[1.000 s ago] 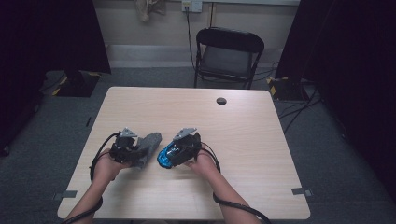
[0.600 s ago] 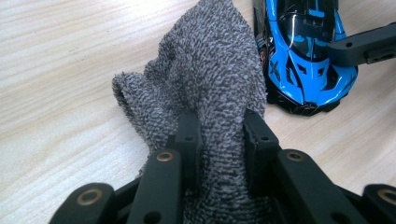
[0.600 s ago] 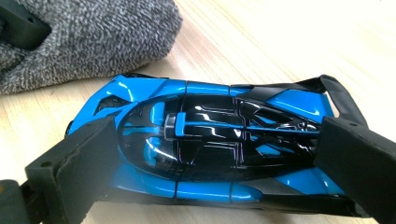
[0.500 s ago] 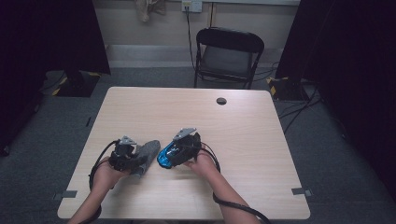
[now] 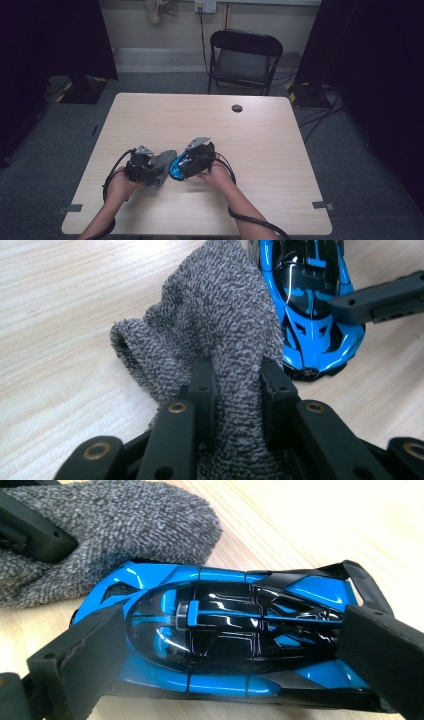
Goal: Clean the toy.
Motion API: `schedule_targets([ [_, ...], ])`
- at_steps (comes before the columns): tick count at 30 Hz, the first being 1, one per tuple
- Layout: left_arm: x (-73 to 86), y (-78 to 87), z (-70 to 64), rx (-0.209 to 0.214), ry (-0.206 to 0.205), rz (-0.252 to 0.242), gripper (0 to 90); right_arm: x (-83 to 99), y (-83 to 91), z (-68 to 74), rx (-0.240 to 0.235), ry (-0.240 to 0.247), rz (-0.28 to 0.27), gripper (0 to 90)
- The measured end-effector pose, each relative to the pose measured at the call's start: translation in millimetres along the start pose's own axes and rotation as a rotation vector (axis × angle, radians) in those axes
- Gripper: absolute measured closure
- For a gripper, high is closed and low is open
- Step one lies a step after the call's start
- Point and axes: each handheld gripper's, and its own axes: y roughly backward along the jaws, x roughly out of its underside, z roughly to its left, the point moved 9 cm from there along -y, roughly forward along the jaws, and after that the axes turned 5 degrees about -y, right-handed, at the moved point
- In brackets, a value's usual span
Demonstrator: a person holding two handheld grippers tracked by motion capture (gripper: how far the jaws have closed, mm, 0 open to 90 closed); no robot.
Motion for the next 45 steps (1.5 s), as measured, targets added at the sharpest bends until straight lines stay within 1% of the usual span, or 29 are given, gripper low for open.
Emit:
schedule_targets([
  [3,-3.6,-3.1,0.7,-0.002,-0.002,0.001,72.1,0.1,0.0,0.0,0.0,0.0,-0.002,0.0],
  [5,-5.4,-4.4,1.6,-0.001,-0.012,0.005,72.1,0.1,0.0,0.0,-0.001,0.0,-0.003,0.0],
  [6,-6.5,-5.4,1.5,0.002,-0.007,0.002,72.1,0.1,0.0,0.0,-0.001,0.0,-0.003,0.0],
  [9,-10.9,-8.7,4.6,0.012,-0.027,-0.002,72.1,0.0,-0.1,-0.5,0.0,0.002,-0.003,0.0],
  [11,-14.8,-11.2,6.6,0.017,-0.023,-0.005,72.1,-0.1,-0.1,-0.7,0.0,0.003,-0.003,0.0],
  [15,-23.4,-18.4,9.4,0.03,-0.027,-0.001,72.3,0.0,-0.1,-0.5,0.0,0.002,-0.002,0.0],
  [20,-31.2,-24.3,12.3,0.036,-0.024,0.009,72.2,-0.1,-0.1,-0.9,0.0,0.003,-0.004,0.0],
  [21,-33.0,-25.6,13.1,0.032,-0.026,0.006,72.2,-0.1,-0.1,-1.0,0.0,0.003,-0.005,0.0],
  [23,-36.7,-28.2,13.0,0.033,-0.021,0.008,72.3,-0.1,-0.1,-1.0,0.0,0.003,-0.004,0.0],
  [25,-40.7,-31.6,12.4,0.03,-0.037,0.012,72.3,-0.1,-0.1,-1.2,-0.001,0.003,-0.004,0.0],
  [30,-51.9,-40.7,12.6,0.03,-0.04,0.02,72.4,0.2,0.0,-1.5,0.0,0.001,-0.006,0.0],
  [33,-58.6,-46.1,12.6,0.034,-0.043,0.024,72.4,0.1,-0.1,-1.7,-0.001,0.003,-0.008,0.0],
  [34,-61.4,-48.6,12.2,0.045,-0.052,0.028,72.4,0.2,-0.1,-1.8,-0.001,0.003,-0.009,0.0],
  [38,-69.6,-55.6,12.4,0.048,-0.053,0.034,72.4,0.2,0.0,-2.3,0.0,0.004,-0.014,0.0],
  [45,-83.6,-67.5,11.4,0.039,-0.036,0.024,72.5,0.2,-0.1,-3.6,-0.001,0.001,-0.015,0.0],
])
